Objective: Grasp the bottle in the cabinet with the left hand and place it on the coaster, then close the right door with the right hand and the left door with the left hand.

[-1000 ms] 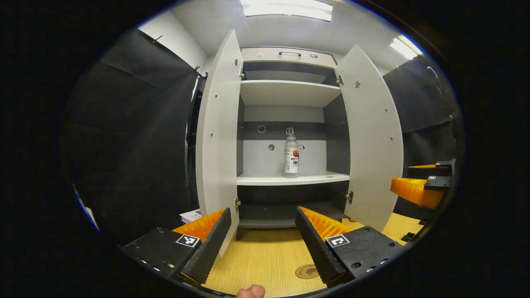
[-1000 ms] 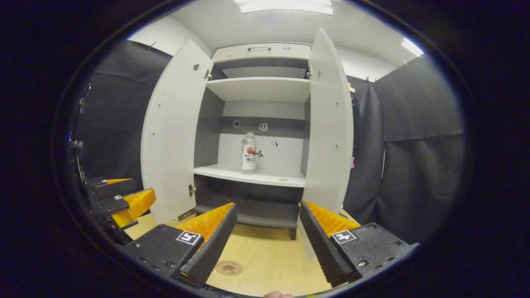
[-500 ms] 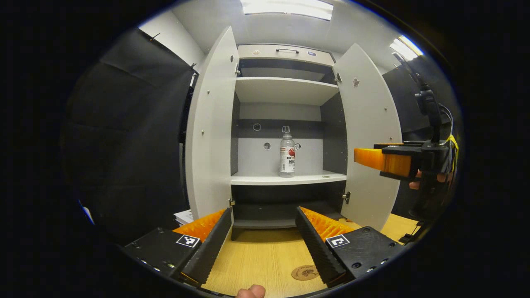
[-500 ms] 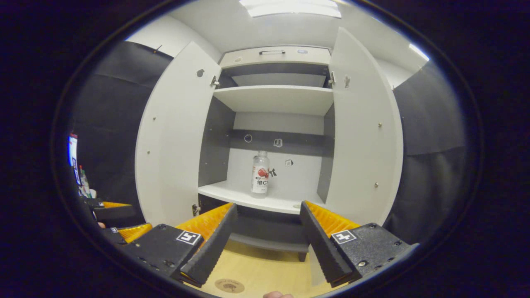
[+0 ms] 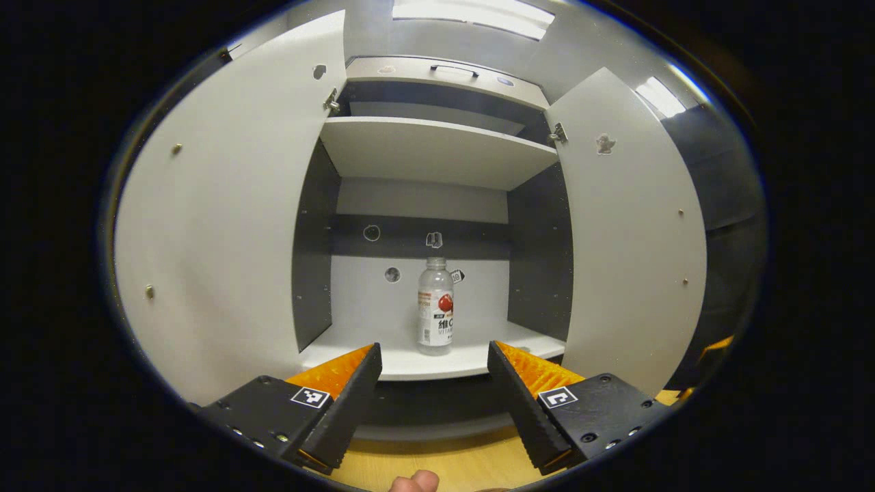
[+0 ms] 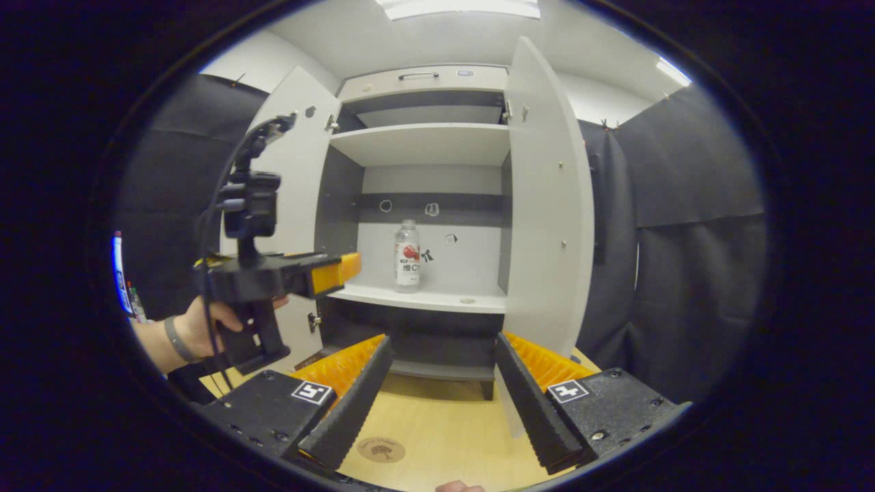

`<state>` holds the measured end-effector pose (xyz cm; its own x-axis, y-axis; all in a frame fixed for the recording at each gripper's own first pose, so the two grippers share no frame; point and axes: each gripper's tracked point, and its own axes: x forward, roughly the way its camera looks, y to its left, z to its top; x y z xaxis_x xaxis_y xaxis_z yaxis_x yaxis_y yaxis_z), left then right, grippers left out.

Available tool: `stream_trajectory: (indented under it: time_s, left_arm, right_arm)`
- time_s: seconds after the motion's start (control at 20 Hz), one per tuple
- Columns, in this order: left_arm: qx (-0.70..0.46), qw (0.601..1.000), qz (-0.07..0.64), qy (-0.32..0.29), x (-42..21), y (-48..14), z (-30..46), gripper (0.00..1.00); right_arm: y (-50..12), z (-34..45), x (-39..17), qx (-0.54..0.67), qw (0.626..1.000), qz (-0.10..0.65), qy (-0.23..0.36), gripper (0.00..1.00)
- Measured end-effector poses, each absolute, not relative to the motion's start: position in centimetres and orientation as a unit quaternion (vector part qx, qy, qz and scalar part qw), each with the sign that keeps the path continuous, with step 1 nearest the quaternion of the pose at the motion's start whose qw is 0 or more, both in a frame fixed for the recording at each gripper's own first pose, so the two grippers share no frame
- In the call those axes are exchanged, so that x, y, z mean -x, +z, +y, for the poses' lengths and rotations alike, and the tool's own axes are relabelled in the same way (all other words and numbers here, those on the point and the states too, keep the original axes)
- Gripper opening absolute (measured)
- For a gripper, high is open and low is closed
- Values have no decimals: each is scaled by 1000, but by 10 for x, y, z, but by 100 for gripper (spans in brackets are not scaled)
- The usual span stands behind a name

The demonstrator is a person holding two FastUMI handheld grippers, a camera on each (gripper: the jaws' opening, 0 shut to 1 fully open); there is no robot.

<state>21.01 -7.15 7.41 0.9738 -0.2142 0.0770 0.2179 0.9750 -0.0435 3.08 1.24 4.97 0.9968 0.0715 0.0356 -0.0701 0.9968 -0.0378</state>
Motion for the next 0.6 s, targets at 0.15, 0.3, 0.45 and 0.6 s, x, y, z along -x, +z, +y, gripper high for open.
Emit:
stream_trajectory:
  time_s: [0.15,0.3,0.45,0.6]
  left_arm:
    - [35,993,-49,-101,-269,93,-84,95]
    - [6,996,-43,-82,-316,90,-95,95]
    - [-12,996,-33,-78,-358,83,-105,94]
    - [-32,997,-27,-65,-384,72,-111,95]
  right_arm:
    - [38,-7,-14,7,1000,-8,3,99]
    - [29,-21,1,-12,1000,1,-17,99]
    - [21,-36,9,-23,999,11,-40,99]
    - [17,-52,13,-33,998,16,-58,99]
